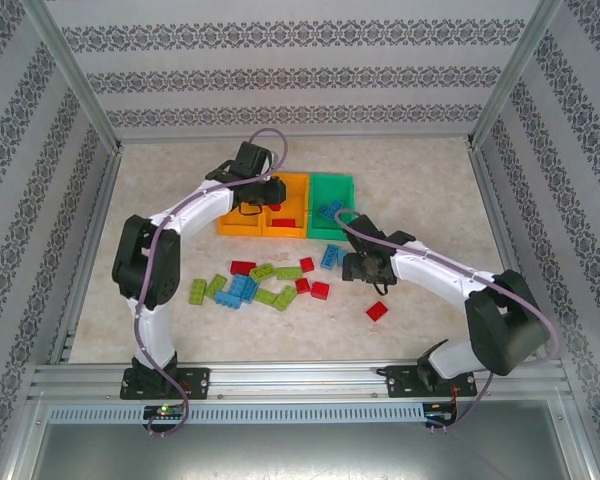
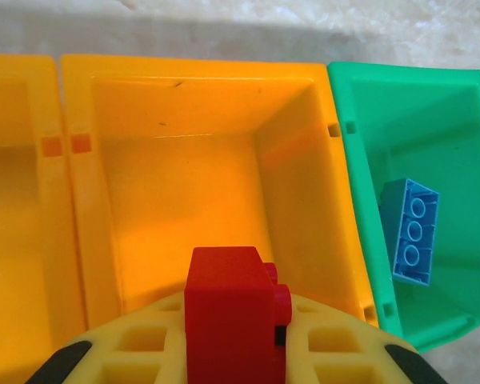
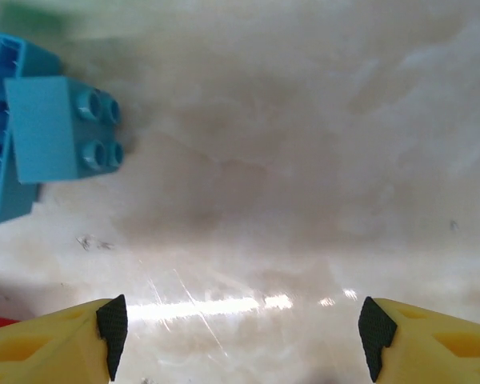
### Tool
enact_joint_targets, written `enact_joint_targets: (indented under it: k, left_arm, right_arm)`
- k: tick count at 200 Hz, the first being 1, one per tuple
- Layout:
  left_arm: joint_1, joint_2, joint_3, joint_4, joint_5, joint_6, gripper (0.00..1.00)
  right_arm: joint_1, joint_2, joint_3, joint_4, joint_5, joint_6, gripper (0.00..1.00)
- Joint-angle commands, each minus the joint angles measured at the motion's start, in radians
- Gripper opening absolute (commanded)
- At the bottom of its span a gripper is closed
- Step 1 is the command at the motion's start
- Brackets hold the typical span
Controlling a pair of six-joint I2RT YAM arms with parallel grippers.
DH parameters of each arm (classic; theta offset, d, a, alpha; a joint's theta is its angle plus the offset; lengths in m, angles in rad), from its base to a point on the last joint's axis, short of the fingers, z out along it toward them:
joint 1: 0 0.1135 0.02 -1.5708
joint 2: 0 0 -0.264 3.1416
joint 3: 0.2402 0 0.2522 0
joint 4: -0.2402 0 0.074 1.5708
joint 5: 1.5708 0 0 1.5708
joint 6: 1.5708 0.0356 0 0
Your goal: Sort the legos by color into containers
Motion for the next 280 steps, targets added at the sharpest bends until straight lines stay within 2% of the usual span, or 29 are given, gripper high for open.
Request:
enact_joint_targets:
  k: [1, 19, 46, 57, 78, 103, 140, 182, 194, 204, 249, 280]
  left_arm:
    - [-0.019, 0.029, 0.077, -0.043, 0.007, 0.038, 0.2]
    - [-0.027, 0.055, 0.103, -0.056, 0.001, 0.046, 0.24]
    - [-0.038, 0.069, 0.112, -0.07, -0.017, 0.053, 0.37]
    - [-0.043, 0.062, 0.105, -0.071, -0.027, 0.054, 0.46]
    - [-0.062, 0.036, 0.075, -0.054, -0.046, 0.059, 0.56]
    - [-0.091, 0.005, 0.05, -0.045, -0.072, 0.071, 0.6]
    - [-0.124, -0.034, 0.01, -0.035, -0.116, 0.099, 0.67]
    - [-0.133, -0.103, -0.077, 0.02, -0.122, 0.103, 0.8]
    - [-0.134, -0.137, -0.115, 0.044, -0.141, 0.103, 0.88]
    - [-0.135, -0.166, -0.147, 0.065, -0.159, 0.103, 1.0]
    - [-0.135, -0.251, -0.242, 0.076, -0.249, 0.122, 1.0]
    - [-0.136, -0.291, -0.305, 0.09, -0.266, 0.116, 1.0]
  right_arm:
    - [0.012, -0.07, -0.039, -0.104, 0.025, 0.099, 0.8]
    - [0.014, -0.12, -0.069, -0.142, 0.022, 0.139, 0.81]
    - [0.015, -0.177, -0.117, -0.187, -0.018, 0.206, 0.83]
    - [0.02, -0.201, -0.14, -0.198, -0.033, 0.235, 0.83]
    - [0.029, -0.256, -0.179, -0.239, -0.055, 0.282, 0.84]
    - [0.035, -0.327, -0.208, -0.29, -0.074, 0.338, 0.84]
    - [0.044, -0.399, -0.282, -0.195, -0.126, 0.458, 0.84]
    - [0.069, -0.355, -0.277, -0.088, -0.128, 0.519, 0.84]
    - [0.069, -0.328, -0.264, -0.087, -0.12, 0.515, 0.84]
    - [0.068, -0.306, -0.258, -0.071, -0.117, 0.515, 0.84]
    - [0.065, -0.235, -0.251, -0.018, -0.105, 0.515, 0.83]
    - [0.057, -0.185, -0.247, 0.019, -0.111, 0.501, 0.74]
